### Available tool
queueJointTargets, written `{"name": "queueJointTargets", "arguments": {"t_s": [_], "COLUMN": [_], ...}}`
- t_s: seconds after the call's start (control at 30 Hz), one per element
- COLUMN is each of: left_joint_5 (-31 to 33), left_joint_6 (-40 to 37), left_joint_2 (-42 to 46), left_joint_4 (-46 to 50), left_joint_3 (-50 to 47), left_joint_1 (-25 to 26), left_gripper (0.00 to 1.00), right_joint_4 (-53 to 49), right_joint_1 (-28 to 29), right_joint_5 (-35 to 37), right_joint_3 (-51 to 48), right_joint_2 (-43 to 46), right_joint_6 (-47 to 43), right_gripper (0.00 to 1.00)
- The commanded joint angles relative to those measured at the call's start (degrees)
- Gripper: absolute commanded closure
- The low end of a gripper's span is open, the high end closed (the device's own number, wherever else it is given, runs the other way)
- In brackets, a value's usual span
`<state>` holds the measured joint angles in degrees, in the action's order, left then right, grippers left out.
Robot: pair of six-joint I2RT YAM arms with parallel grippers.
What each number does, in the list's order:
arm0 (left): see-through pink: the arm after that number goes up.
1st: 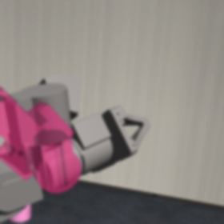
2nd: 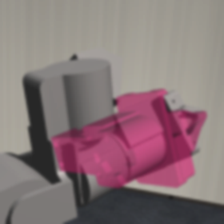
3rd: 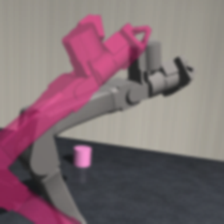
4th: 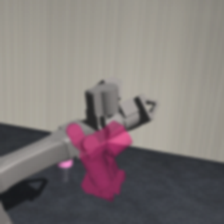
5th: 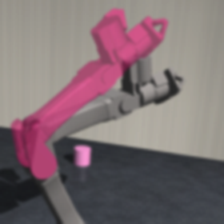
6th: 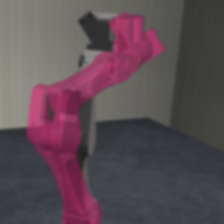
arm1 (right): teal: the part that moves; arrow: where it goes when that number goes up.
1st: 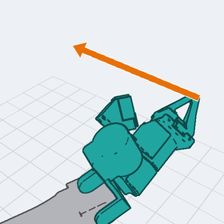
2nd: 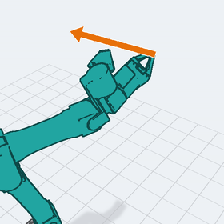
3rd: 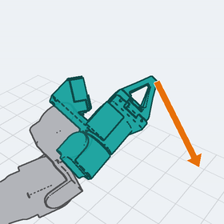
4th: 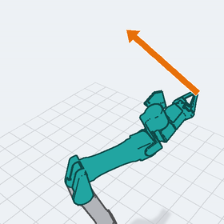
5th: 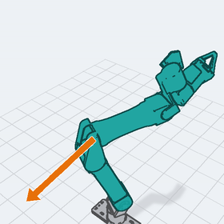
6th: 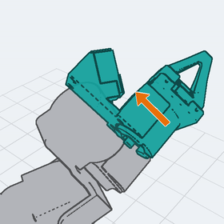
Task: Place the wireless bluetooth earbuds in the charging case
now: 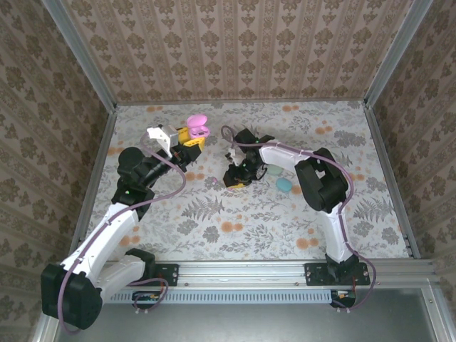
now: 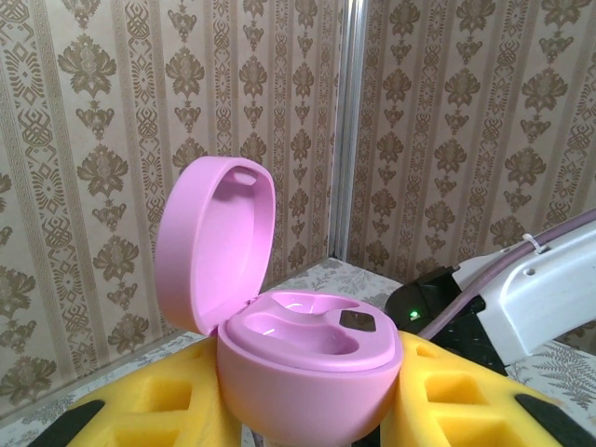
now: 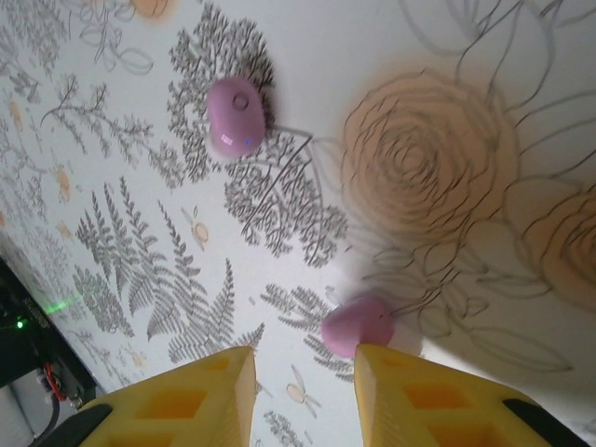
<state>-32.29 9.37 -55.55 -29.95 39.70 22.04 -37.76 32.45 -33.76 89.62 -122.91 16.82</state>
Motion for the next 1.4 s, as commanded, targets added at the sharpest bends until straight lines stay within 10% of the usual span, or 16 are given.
{"name": "queueJointTargets", "arguments": {"t_s": [0.0,0.37,0.73,1.37], "left_joint_5": [-0.53,-0.56,-0.09,-0.22], "left_joint_6": [-0.31,-0.46,-1.02,-0.99], "left_joint_2": [-0.1,0.04,0.62,-0.02], "left_joint_4": [-1.43,-1.3,-0.5,-0.28], "left_joint_3": [1.59,1.87,1.77,1.93], "left_joint_1": [0.09,0.28,0.29,0.48], "left_gripper": [0.68,0.68,0.68,0.68], "right_joint_4": [-1.97,0.14,-6.06,-3.69], "right_joint_1": [1.27,1.4,3.21,6.53], "right_joint_5": [-1.89,13.66,12.53,14.17], "right_joint_3": [-1.81,1.27,9.89,-3.42], "right_joint_2": [2.96,4.9,-4.94,2.32], "right_joint_6": [-0.48,-2.48,-7.97,-10.31], "right_gripper": [0.64,0.6,0.56,0.58]}}
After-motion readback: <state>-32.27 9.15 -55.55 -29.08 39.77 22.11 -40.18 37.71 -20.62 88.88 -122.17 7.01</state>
